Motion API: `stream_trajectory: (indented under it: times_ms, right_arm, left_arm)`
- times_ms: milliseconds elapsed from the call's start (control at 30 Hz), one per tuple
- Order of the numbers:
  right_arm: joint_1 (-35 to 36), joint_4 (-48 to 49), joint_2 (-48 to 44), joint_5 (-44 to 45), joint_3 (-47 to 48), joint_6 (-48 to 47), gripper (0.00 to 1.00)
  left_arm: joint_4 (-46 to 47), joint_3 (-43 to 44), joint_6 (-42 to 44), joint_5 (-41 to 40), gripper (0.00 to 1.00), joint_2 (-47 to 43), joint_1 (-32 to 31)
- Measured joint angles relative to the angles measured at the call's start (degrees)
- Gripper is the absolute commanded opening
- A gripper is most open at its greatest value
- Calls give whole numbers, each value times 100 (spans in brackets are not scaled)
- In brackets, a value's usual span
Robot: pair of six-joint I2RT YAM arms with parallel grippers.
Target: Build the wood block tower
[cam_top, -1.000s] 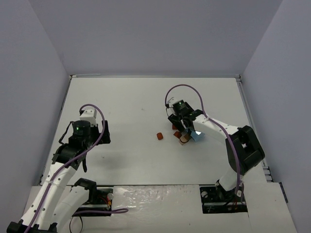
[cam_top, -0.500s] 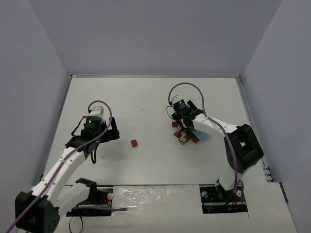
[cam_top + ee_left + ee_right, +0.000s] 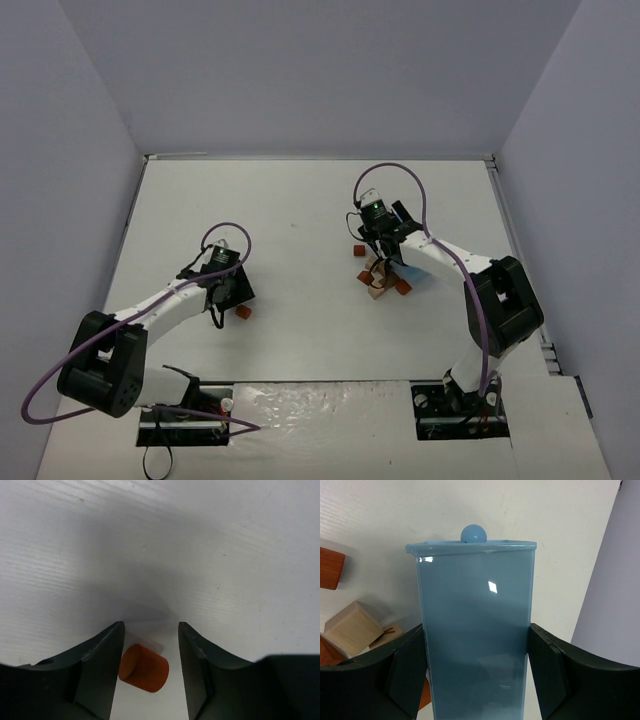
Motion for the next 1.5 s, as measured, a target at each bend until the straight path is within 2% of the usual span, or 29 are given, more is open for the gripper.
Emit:
stream_trajectory:
  times_ms: [100,167,367,500,667,933,1033,1333,1500]
  right_arm:
    - [-27,-1,-17,-4,0,16,0]
    - [-59,-1,-49,-2,0,22,0]
    - [-157,0,-178,-2,0,17,3]
    - [-232,-12,-261,-25,71,-6,11]
    - [-302,-10,-449,-80,191,-10,11]
    - [-355,-30,-514,-270,368,-6,1]
    - [-417,-64,-514,-618,484,-47,0]
    - [-516,-46,-458,-1469,764,-655,0]
    - [-565,-82,-267,-1607,917,-848,0]
  left_arm:
    - [15,-147,-250,-51,36,-134,-37]
    - [13,-256,-400,-76,38,-253,-41]
    - [-291,-215,-534,-95,73,-490,-51]
    - [-902,-158,-521,-243,78,-1129,-66]
    - [-1170,-161,-516,-334,78,-1647,-67]
    - [-717,-272,-339,-17,74,-1017,-67]
    - [-515,-280,-292,141,73,-786,-75]
    - [-149,-281,-277,372,62,-486,-181]
    - [1,-279,-315,368,50,-374,-323]
